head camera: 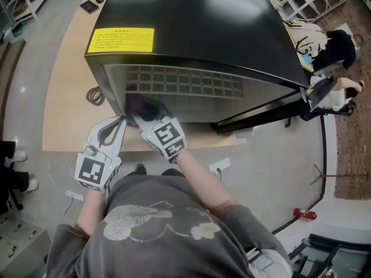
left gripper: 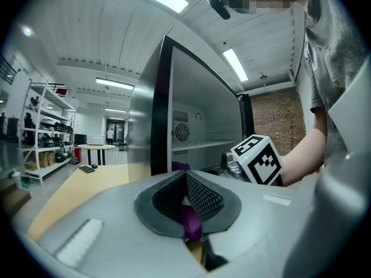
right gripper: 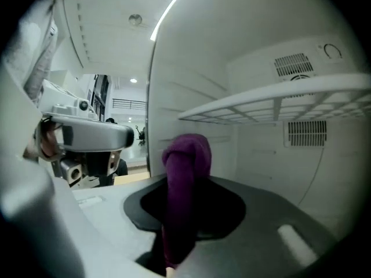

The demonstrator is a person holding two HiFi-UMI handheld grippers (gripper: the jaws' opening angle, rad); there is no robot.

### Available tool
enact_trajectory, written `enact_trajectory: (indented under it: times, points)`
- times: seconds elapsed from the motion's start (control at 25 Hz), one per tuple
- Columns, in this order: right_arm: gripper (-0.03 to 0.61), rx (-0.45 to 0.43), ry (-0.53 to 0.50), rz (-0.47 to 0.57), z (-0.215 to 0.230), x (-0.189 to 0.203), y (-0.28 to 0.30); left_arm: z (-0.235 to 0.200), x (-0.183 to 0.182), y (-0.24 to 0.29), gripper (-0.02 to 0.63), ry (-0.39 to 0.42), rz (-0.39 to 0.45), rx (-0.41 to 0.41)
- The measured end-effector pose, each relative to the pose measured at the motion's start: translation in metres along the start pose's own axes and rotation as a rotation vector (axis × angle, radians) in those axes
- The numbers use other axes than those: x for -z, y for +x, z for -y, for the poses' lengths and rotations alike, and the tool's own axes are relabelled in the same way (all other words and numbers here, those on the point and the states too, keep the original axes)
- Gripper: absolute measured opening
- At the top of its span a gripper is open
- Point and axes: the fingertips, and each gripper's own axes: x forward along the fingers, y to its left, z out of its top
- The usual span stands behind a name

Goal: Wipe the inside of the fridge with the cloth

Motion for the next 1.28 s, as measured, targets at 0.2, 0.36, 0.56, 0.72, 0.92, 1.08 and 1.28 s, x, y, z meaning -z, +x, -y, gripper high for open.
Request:
enact_trajectory:
  times: [0.2,0.36,0.56,0.72,0.92,1.08,1.28]
  points:
    - [0.080,0.009,0.005,-0.013,0.020,0.014,-0.013,0.006,-0.002,0.010,0.018,0.038,-0.015,-0.024]
    - [0.080,0.038,0.028,-0.069,0.046,0.033,-0.013,0.016,0.004,0.023,0.018,0.041,-0.046,-0.033]
    - [0.080,0.119,0.040,-0.161,0.080,0.058,-0.026,0.028,0.015,0.043,0.018,0.047,-0.085,-0.030]
    - [0.080,0.204,0.057,-0.199,0.108,0.072,-0.055,0.040,0.018,0.064,0.018,0.046,-0.096,-0.008]
    - [0.080,0.424,0.012,-0.266,0.151,0.089,-0.109,0.061,0.021,0.094,0.018,0.036,-0.097,0.041]
    - [0.080,0.536,0.087,-0.269,0.169,0.097,-0.144,0.084,0.025,0.116,0.018,0.025,-0.112,0.095]
    - [0.080,0.609,0.130,-0.170,0.187,0.069,-0.162,0.108,0.000,0.138,0.018,0.054,-0.055,0.138]
